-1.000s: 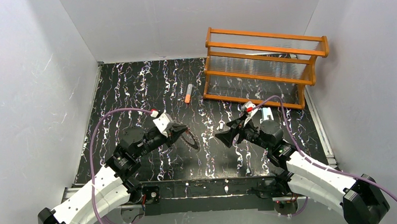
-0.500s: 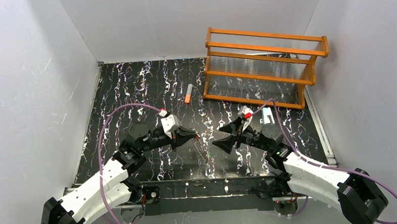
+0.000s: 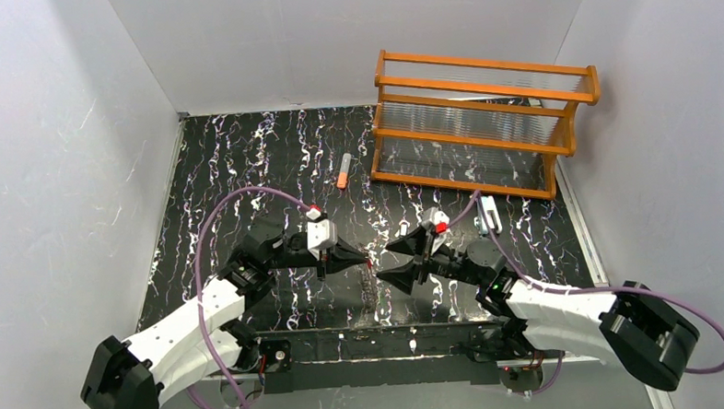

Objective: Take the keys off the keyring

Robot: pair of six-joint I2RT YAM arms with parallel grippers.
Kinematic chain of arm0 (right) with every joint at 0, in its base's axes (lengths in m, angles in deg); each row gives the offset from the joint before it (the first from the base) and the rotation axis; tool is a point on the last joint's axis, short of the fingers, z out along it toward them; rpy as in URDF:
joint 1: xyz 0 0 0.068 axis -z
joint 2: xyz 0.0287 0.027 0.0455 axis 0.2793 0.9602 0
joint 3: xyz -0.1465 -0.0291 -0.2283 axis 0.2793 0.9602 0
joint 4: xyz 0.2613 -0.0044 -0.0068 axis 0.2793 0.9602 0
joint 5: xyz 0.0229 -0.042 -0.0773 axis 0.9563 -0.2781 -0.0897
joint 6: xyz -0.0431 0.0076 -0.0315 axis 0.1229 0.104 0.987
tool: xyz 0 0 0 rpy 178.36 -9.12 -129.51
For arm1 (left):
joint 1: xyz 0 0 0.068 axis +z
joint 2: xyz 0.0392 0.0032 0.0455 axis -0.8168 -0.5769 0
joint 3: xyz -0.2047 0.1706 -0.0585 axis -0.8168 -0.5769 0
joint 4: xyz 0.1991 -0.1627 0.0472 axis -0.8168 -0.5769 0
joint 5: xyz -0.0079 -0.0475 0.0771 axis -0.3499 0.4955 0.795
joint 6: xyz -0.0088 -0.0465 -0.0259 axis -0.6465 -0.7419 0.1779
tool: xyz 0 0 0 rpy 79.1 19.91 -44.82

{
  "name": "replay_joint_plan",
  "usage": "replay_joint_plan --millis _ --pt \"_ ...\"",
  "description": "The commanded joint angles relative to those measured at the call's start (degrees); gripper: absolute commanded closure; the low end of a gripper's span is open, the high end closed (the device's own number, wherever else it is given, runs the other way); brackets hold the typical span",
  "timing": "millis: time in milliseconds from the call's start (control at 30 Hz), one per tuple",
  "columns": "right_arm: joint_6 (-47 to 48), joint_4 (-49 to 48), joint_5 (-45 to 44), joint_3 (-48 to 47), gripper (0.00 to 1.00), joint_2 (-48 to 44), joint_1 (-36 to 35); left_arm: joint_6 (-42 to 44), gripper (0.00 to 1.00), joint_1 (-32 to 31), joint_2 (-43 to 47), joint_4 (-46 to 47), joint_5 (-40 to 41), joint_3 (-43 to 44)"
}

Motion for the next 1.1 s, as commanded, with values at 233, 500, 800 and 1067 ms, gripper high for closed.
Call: replay_joint_plan --millis 233,500,800,1067 --pt "4.7 -8.8 0.3 -1.2 0.13 6.4 -2.7 8.9 1.00 0.8 -5.4 -4.2 -11.5 4.7" --pt "6.2 -7.8 -2.4 -0.6 0.19 7.5 -2.7 9.6 1.00 1.1 -4.6 -4.9 -13.6 4.4" --pt "5.1 -15.2 -1.0 -1.2 0.20 14.2 -5.2 9.4 1.00 1.1 -4.9 -4.6 -14.1 4.4" --pt "5.8 -18.2 -5.1 -1.3 0.22 17.2 -8.0 8.6 1.00 1.1 -4.7 -3.8 -13.9 4.3"
